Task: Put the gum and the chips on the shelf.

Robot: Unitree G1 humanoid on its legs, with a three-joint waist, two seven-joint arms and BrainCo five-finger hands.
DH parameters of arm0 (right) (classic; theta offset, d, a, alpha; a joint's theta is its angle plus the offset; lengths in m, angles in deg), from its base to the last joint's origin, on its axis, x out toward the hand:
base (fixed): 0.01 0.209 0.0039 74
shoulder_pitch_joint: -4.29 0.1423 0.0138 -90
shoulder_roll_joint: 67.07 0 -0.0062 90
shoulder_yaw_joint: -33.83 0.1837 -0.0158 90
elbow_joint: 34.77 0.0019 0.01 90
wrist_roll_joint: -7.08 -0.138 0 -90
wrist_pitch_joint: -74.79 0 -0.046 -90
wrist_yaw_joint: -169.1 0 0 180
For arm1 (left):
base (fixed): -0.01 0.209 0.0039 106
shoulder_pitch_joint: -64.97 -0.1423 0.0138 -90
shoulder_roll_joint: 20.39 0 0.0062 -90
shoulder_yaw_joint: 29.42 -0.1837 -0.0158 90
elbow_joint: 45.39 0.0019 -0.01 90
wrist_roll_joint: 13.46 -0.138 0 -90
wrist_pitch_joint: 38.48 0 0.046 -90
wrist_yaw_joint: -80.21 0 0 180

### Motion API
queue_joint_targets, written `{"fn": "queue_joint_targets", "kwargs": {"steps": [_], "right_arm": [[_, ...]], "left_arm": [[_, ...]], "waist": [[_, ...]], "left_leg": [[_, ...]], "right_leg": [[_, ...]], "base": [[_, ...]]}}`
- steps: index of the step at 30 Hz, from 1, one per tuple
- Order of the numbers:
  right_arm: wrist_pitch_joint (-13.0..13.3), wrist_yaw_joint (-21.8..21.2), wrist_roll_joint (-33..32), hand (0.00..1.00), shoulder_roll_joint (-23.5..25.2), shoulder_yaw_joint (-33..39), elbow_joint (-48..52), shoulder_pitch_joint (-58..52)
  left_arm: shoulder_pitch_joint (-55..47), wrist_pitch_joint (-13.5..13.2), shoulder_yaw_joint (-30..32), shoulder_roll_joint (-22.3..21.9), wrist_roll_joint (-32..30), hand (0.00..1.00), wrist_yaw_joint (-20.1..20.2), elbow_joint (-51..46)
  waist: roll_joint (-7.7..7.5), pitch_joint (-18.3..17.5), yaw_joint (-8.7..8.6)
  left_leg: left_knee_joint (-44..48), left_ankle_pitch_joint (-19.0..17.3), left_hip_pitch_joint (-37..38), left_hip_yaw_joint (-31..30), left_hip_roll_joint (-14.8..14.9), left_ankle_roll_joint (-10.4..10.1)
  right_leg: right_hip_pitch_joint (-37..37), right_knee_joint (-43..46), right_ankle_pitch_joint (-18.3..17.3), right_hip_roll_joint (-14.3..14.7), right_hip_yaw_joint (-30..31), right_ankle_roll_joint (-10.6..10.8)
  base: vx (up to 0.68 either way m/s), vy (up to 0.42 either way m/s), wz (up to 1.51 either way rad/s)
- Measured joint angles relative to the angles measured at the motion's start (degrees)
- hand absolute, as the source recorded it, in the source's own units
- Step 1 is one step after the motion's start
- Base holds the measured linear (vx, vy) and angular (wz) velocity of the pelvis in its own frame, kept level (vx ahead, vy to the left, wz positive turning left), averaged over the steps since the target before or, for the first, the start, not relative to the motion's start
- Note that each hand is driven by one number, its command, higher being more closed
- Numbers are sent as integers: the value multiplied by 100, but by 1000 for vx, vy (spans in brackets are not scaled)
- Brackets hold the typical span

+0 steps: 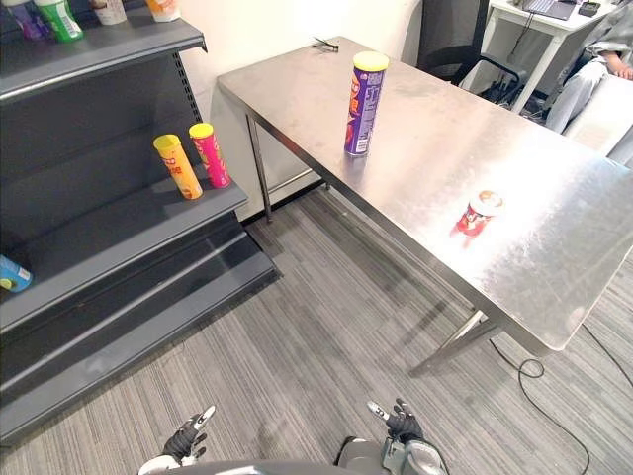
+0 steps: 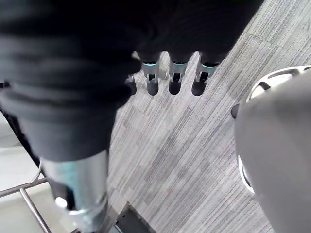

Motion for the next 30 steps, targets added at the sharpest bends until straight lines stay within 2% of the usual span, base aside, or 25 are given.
{"fn": "queue_joint_targets", "kwargs": {"steps": [5,8,11,13,14,15,16,17,18,19,21,24,27,28,30], "right_arm": [[-10,-7,-23,0,-26,169,1,-87],[-15,1,-62,0,-13,386,-6,-99],[-24,15,-229,0,-12,652,-13,-204],[-54,17,-246,0,-4,843,-63,-297],[-60,20,-270,0,-7,960,-80,-391],[-61,23,-278,0,-13,1102,-111,-470],[-61,25,-279,0,-35,1136,-173,-482],[-61,29,-281,0,-82,1280,-279,-512],[-84,49,-284,0,-122,1499,-315,-606],[-89,63,-293,0,-123,1580,-327,-633],[-105,158,-410,0,-193,2059,-345,-717],[-112,186,-444,0,-178,2230,-403,-719],[-112,181,-463,0,-53,2220,-283,-667],[-106,176,-471,0,-3,2191,-210,-660],[-104,168,-472,0,20,2147,-190,-652]], "left_arm": [[-6,28,19,-39,-48,0,-18,-2],[13,67,42,-42,-47,0,-26,-2],[3,74,203,-42,-50,0,-48,5],[0,76,243,-34,-49,0,-90,13],[16,74,250,-38,-47,0,-97,1],[13,69,302,-53,-44,0,-97,-34],[8,69,393,-69,-41,0,-98,-70],[-28,64,521,-146,-13,0,-105,-126],[-77,5,623,-205,67,0,-148,-138],[-63,-8,643,-226,67,0,-147,-159],[-9,-31,693,-355,64,0,-143,-226],[-36,-73,692,-348,65,0,-121,-343],[-73,-102,704,-330,67,0,-111,-376],[-71,-122,701,-334,63,0,-113,-381],[-74,-125,704,-339,63,0,-113,-362]], "waist": [[93,-47,-22],[97,-63,-27],[49,-68,-127],[-43,-46,-177],[-85,-42,-176],[-73,-44,-172],[-35,-31,-173],[43,-11,-164],[79,-19,-161],[118,-15,-159],[150,12,-172],[126,22,-147],[98,36,-127],[80,41,-90],[81,42,-89]], "left_leg": [[-3,-14,-62,129,64,-44],[98,-104,-167,323,99,-174],[450,-255,-181,621,185,-280],[949,-323,-204,809,288,-384],[1588,-358,-321,926,492,-434],[2468,-365,-518,957,836,-439],[2951,-345,-603,944,1040,-406],[3778,-218,-748,793,1422,-214],[4541,41,-1030,457,1698,113],[4820,26,-1154,231,1718,136],[5312,-413,-1501,-392,1394,64],[5142,-747,-1913,-734,1048,82],[4316,-800,-2253,-1203,820,109],[3372,-762,-2196,-1741,584,127],[2783,-688,-2122,-2142,435,133]], "right_leg": [[-128,-11,-9,74,82,-6],[-453,310,-114,63,260,-112],[-806,950,-477,3,563,-164],[-893,1249,-691,-23,765,-208],[-880,1302,-765,13,920,-246],[-838,1296,-802,142,1120,-309],[-800,1294,-822,255,1225,-345],[-710,1317,-865,479,1479,-427],[-590,1308,-899,662,1732,-505],[-536,1303,-913,711,1842,-529],[-203,1147,-931,772,2298,-559],[116,978,-939,781,2753,-570],[218,937,-999,772,3297,-506],[249,998,-1106,727,3664,-377],[243,1084,-1225,695,3877,-262]], "base": [[-83,-46,-11],[-16,-36,-37],[63,-66,-43],[130,-116,-52],[155,-177,-81],[165,-191,-90],[240,-207,-118],[223,-144,-126],[315,-115,-125],[286,-18,-105],[267,36,-96],[181,113,-89],[192,222,-108],[228,260,-106],[232,321,-91]]}}
